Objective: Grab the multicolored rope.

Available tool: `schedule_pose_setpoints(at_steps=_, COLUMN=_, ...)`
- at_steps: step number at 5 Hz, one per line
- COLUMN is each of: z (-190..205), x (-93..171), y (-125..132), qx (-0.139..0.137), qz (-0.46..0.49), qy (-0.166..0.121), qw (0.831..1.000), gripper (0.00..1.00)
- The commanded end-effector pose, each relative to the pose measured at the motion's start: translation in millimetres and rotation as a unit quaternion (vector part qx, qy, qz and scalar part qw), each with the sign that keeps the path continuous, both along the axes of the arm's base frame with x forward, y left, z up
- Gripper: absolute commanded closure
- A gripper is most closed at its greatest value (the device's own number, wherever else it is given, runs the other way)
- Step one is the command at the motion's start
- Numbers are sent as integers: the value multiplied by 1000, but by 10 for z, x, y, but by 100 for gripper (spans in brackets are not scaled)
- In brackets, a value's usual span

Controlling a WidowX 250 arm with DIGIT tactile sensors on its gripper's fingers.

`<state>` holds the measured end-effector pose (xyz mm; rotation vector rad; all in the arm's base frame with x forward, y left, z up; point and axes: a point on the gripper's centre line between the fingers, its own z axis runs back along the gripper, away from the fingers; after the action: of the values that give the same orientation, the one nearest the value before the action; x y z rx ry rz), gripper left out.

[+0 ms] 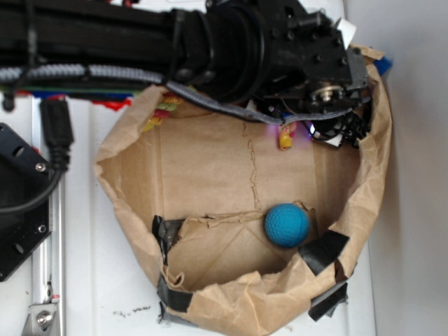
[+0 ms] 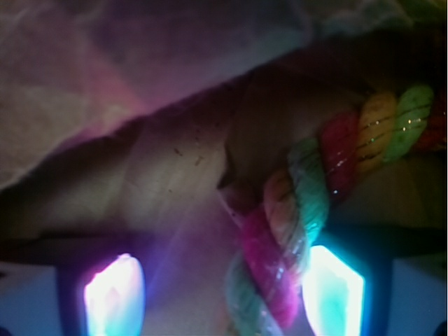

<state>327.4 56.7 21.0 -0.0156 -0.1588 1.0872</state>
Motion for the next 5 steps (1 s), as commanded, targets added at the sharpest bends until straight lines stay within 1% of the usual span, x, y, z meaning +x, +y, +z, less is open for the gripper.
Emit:
schedule_pose_setpoints(at_steps=1, z=25, x=-66, y=7, qx=8, qz=8, qy=-22, qw=1000, gripper=100)
schedule_pose_setpoints(at_steps=3, z=66, x=-68, y=20, qx=10, qz=6, qy=-37, qw=999, gripper=100)
schedule_pose_setpoints(at_steps=4, z=93, x=-70, y=31, qx=4, qz=5, qy=-41, qw=999, gripper=100)
schedule_pose_setpoints(at_steps=5, z=316, x=-144, y=-46, qx=-41, qz=-20, qy=-21, qw=999, gripper=100)
